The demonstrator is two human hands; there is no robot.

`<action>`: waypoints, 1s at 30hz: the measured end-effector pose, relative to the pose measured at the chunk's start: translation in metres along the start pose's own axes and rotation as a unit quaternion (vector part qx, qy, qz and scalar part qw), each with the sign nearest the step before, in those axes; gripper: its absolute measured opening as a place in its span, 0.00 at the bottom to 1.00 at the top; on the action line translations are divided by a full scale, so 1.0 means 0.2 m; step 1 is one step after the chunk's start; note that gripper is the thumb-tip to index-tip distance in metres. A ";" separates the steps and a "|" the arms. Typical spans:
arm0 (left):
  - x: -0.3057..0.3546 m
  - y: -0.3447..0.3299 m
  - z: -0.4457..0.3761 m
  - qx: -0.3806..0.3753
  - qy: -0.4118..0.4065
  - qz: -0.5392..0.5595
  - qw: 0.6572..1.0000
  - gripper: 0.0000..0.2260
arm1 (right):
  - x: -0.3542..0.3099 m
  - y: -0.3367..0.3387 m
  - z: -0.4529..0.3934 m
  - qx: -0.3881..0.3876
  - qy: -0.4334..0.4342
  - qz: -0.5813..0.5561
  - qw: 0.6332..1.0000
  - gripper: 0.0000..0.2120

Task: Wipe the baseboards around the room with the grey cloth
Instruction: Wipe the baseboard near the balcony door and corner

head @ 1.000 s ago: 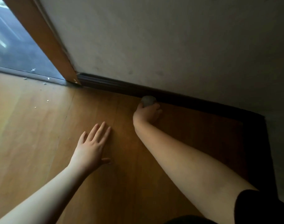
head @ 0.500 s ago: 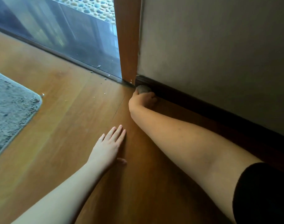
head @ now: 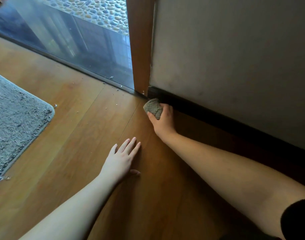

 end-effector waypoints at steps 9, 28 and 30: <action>0.44 0.25 -0.16 0.061 -0.107 -0.021 0.992 0.48 | 0.29 0.78 0.25 0.152 -0.048 -0.032 0.987 0.26; 1.11 0.34 -0.39 0.043 -0.250 -0.138 0.957 0.59 | 0.87 2.35 0.91 0.542 -0.104 -0.026 0.833 0.23; 1.12 0.33 -0.38 0.036 -0.253 -0.138 0.957 0.59 | 0.84 2.43 0.92 0.554 -0.098 -0.019 0.826 0.23</action>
Point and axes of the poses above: each hand's wrist, its own z-axis away from the middle knuckle, its own y-axis out of the back of the hand, x = y × z, the point moved 7 cm from there along -z, towards the middle knuckle, and after that the axes turned 15 degrees about -z, right-handed, at the moved point
